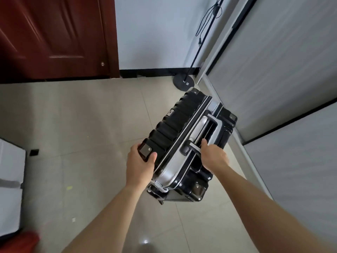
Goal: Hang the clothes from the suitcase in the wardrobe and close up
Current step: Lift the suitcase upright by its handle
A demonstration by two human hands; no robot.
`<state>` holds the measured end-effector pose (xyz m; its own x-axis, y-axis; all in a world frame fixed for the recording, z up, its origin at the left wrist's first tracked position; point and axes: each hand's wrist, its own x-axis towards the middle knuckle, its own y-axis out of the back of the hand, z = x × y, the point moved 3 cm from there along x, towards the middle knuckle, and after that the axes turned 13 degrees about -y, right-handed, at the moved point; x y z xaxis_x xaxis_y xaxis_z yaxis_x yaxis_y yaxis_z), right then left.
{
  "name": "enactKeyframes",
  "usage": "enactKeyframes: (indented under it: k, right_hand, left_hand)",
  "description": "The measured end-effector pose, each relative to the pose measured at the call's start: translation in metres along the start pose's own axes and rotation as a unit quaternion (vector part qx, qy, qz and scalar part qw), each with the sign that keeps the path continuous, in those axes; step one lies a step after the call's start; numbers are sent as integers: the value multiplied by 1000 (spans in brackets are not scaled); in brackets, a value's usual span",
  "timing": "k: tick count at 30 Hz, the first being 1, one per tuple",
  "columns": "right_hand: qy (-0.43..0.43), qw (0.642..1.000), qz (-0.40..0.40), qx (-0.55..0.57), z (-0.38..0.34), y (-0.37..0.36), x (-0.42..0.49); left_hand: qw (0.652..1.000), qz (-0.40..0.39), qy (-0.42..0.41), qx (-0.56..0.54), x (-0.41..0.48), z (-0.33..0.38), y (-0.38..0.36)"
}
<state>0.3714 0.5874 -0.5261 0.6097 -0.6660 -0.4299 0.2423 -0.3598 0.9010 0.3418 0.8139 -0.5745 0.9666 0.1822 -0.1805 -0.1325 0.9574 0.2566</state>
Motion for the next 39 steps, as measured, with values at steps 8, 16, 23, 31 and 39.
enactKeyframes:
  k: [8,16,23,31,39]
  right_hand:
    - [77,990,21,-118,-111,-7,-5]
    - [218,954,-44,-199,-249,-10,-26]
    - [304,924,-71,-222,-377,-31,-49]
    - [341,914,-85,-202,-543,-72,-99]
    - [403,869,-48,-285,-675,-114,-150]
  left_hand:
    - [981,-54,-34,183,68,9,61]
    - [881,-136,-66,448,125,27,131]
    - [869,-172,-14,464,181,23,197]
    - [843,-168,54,509,266,17,327]
    - [777,-240,76,577,328,13,436]
